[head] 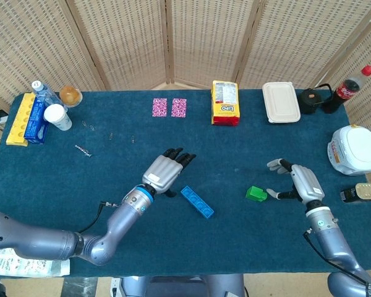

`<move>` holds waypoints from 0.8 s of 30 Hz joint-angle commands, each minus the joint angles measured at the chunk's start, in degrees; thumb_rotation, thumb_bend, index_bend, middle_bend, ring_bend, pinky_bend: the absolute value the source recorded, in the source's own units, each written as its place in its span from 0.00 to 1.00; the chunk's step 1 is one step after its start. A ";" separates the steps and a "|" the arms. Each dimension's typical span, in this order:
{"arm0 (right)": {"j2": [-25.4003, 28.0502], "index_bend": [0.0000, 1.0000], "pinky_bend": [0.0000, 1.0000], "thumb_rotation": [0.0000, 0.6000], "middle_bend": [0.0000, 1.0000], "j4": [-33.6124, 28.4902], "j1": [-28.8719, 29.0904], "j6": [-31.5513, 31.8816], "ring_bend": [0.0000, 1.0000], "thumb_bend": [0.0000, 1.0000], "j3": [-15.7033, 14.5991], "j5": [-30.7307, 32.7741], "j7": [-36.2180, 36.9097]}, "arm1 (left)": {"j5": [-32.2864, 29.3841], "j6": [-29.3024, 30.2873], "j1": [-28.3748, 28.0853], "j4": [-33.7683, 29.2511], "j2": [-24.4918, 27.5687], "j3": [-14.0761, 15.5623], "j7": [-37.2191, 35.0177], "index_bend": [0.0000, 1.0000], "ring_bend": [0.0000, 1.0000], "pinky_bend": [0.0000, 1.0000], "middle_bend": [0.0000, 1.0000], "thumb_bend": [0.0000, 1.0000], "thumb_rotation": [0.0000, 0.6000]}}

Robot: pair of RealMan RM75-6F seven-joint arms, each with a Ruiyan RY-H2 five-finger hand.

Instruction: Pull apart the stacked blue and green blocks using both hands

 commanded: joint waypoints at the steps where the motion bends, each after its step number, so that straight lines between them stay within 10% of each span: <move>1: 0.48 0.30 0.30 1.00 0.35 0.12 -0.23 0.76 0.37 0.25 0.17 -1.04 0.51 | 4.95 4.94 3.13 -4.15 4.61 0.92 -0.07 0.00 0.00 0.12 0.15 0.16 1.00; 11: -0.69 0.30 0.32 1.00 0.37 2.04 -1.60 4.65 0.38 0.26 -0.21 -1.54 -2.07 | 18.09 15.77 16.61 -16.25 17.50 10.35 -3.88 0.02 0.00 0.12 0.15 0.16 1.00; 24: -3.58 0.31 0.32 1.00 0.37 2.49 -6.61 16.05 0.38 0.27 -4.01 -7.22 -11.78 | 39.34 30.55 37.44 -16.45 27.53 24.55 -13.36 0.05 0.00 0.12 0.15 0.16 1.00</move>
